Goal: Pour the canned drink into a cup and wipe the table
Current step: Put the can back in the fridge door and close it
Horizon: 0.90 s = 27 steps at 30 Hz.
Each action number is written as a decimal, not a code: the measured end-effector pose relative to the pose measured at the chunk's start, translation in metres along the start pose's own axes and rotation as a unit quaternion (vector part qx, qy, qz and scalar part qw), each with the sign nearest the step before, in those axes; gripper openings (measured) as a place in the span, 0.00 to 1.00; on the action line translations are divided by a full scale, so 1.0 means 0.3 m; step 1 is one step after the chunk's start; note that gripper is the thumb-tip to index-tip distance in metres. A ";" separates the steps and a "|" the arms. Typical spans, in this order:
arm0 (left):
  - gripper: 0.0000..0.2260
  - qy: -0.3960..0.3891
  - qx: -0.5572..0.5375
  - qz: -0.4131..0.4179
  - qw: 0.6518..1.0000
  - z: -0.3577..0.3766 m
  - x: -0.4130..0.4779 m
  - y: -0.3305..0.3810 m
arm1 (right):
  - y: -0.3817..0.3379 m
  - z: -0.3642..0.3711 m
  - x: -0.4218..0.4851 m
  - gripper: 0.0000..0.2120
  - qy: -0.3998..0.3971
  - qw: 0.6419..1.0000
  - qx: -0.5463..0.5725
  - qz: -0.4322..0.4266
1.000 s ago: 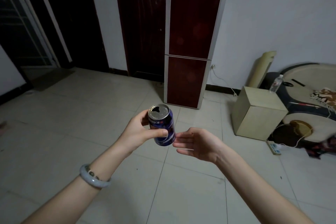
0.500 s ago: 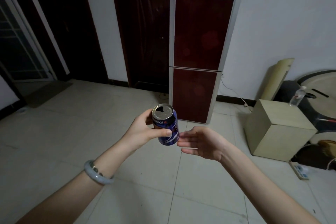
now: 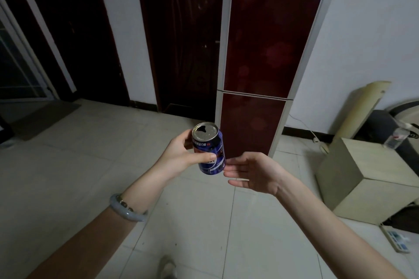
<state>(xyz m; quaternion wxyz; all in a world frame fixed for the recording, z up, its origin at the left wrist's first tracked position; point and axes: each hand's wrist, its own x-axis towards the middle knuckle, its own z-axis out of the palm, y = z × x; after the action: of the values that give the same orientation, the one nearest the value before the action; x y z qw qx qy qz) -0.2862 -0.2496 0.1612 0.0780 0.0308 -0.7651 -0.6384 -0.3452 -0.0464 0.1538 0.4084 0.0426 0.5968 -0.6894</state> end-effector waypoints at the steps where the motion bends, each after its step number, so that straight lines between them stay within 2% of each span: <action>1: 0.32 -0.008 0.004 0.002 1.000 -0.027 0.056 -0.013 | -0.025 0.009 0.048 0.13 0.003 1.000 0.002 -0.002; 6: 0.33 -0.041 0.024 0.014 0.999 -0.186 0.361 -0.047 | -0.185 0.075 0.303 0.11 0.025 0.999 0.016 -0.017; 14: 0.27 -0.108 0.020 0.045 0.993 -0.391 0.804 -0.051 | -0.432 0.174 0.630 0.13 0.055 0.996 0.064 -0.033; 27: 0.28 -0.126 0.020 0.035 0.991 -0.430 1.438 -0.158 | -0.769 0.026 1.111 0.11 0.079 0.994 0.074 -0.029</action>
<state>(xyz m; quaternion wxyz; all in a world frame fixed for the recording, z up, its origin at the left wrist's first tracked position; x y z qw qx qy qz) -0.6934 -0.4470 0.1715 0.0025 -0.0754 -0.7819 -0.6189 -0.7043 -0.2345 0.1558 0.3354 0.1092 0.5755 -0.7378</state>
